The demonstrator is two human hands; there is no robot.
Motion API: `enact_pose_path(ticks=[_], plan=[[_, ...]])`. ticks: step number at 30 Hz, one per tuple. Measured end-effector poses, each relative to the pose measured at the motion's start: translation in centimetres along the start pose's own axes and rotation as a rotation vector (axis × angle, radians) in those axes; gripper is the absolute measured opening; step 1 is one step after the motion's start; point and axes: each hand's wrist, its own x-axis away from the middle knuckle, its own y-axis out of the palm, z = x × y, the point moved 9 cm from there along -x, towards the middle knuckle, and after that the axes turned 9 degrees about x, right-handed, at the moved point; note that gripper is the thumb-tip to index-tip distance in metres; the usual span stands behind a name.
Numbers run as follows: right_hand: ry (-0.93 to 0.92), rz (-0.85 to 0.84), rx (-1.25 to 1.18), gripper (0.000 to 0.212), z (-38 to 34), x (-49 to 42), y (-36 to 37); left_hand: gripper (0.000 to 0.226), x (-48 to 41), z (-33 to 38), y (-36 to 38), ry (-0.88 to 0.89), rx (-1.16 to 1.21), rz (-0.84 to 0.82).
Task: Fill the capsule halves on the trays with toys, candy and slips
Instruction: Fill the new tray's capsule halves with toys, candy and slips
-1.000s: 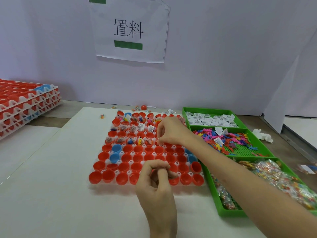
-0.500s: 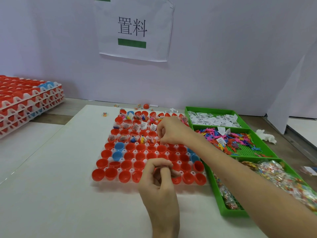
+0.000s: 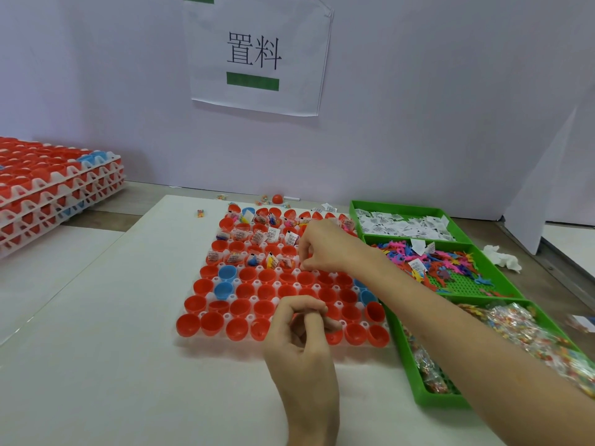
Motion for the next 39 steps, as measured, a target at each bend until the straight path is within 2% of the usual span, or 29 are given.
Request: enact_pose_path(ticks=[5, 8, 17, 27, 32, 35, 39], plan=[[0.025, -0.034, -0.077, 0.024, 0.9, 0.1, -0.2, 0.048, 0.0, 0.0, 0.0, -0.004, -0.001, -0.001], [0.015, -0.017, -0.098, 0.014, 1.0, 0.3, -1.0, 0.049, 0.0, 0.0, 0.0, -0.006, -0.007, -0.002], [0.034, 0.057, -0.119, 0.009, 1.3, 1.0, -1.8, 0.049, 0.0, 0.0, 0.0, -0.008, -0.015, -0.002], [0.013, 0.099, -0.037, 0.012, 1.3, 1.4, -1.9, 0.047, 0.0, -0.2, -0.1, 0.014, -0.014, -0.005], [0.057, 0.148, -0.152, 0.011, 2.9, 1.0, -2.6, 0.048, -0.2, -0.5, -0.1, 0.043, -0.011, -0.032], [0.19, 0.284, -0.24, 0.008, 7.1, 0.7, -4.2, 0.037, 0.4, 0.0, 1.7, 0.167, -0.089, -0.214], [0.457, 0.355, -0.196, 0.016, 15.3, 2.1, -4.7, 0.019, 4.4, 0.8, 6.7, 0.497, -0.345, -0.688]])
